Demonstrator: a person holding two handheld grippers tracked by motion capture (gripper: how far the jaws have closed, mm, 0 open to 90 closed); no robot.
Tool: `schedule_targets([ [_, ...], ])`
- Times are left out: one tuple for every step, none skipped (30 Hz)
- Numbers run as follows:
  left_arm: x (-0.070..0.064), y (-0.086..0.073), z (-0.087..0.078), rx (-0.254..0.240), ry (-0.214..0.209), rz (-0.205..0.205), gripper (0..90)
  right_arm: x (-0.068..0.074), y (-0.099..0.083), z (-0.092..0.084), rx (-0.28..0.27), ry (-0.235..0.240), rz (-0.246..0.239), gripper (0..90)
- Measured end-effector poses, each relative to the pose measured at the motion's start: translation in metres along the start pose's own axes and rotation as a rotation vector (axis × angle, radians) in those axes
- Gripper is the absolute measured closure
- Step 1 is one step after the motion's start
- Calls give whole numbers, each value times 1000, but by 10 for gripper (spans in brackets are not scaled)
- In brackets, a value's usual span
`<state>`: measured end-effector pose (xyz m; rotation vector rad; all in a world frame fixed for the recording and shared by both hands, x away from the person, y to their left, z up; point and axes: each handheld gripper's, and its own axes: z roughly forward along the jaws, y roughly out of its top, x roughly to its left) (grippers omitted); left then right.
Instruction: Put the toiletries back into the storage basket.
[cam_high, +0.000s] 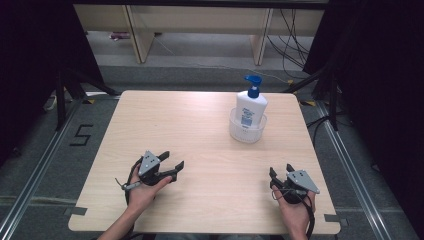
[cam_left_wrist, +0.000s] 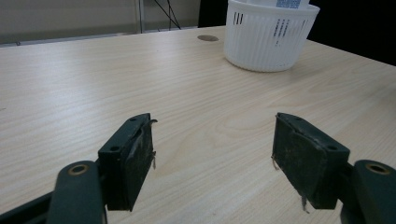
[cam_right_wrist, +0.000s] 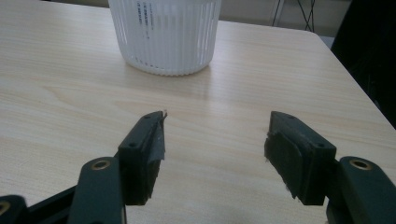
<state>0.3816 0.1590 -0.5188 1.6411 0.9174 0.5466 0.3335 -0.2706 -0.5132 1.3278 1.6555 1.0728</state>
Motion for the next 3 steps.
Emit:
schedule_targets([
  [0,0,0,-2,0,2,285,0,0,0,-1,1,0,379],
  [0,1,-1,3,7,8,287,0,0,0,-1,1,0,378],
  [0,1,-1,0,9,8,289,0,0,0,0,2,3,378],
])
